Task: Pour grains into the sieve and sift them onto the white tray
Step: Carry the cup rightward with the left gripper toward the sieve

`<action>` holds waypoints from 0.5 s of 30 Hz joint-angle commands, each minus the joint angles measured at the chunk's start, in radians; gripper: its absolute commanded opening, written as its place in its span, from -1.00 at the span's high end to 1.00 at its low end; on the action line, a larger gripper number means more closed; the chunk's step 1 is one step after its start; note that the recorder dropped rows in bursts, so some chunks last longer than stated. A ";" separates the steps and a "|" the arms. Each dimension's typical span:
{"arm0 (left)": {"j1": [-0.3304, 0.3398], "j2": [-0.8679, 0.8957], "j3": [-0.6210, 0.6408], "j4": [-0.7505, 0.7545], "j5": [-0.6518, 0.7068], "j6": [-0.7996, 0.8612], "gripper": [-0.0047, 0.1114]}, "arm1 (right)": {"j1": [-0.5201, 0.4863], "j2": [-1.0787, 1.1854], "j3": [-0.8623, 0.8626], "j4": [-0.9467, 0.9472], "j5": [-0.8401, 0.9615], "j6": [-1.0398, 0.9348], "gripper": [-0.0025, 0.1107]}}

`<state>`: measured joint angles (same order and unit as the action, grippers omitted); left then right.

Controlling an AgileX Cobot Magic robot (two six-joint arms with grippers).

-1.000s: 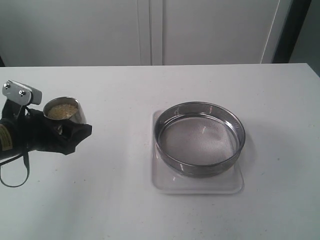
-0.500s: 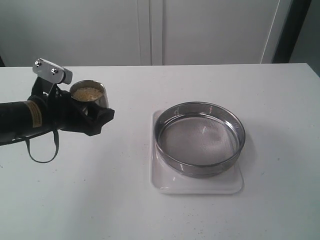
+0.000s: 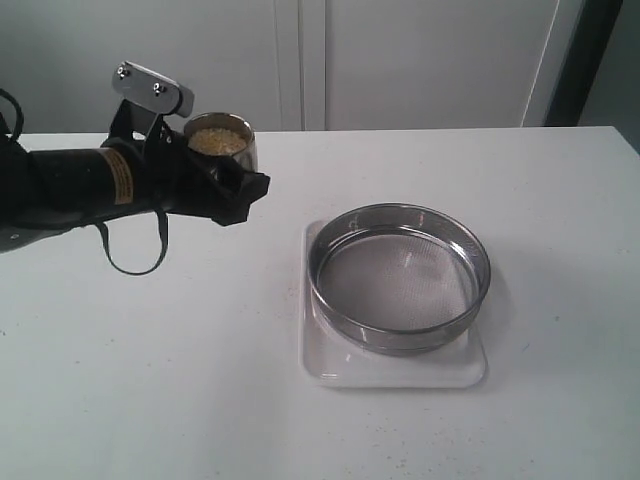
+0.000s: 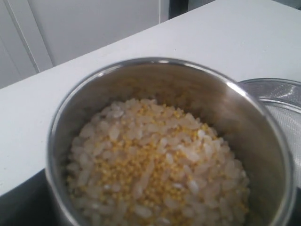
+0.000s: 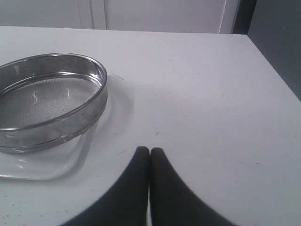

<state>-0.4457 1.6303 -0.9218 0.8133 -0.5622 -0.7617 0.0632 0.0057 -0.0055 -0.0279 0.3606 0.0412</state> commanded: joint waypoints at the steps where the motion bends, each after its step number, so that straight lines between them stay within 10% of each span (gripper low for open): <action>1: -0.022 0.008 -0.061 0.010 0.018 -0.038 0.92 | -0.006 -0.006 0.006 -0.002 -0.011 -0.004 0.96; 15: -0.077 0.067 -0.173 0.085 0.172 -0.082 0.92 | -0.006 -0.006 0.006 -0.002 -0.011 -0.004 0.96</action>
<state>-0.5172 1.7082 -1.0834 0.8867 -0.3859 -0.8320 0.0632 0.0057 -0.0055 -0.0279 0.3606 0.0412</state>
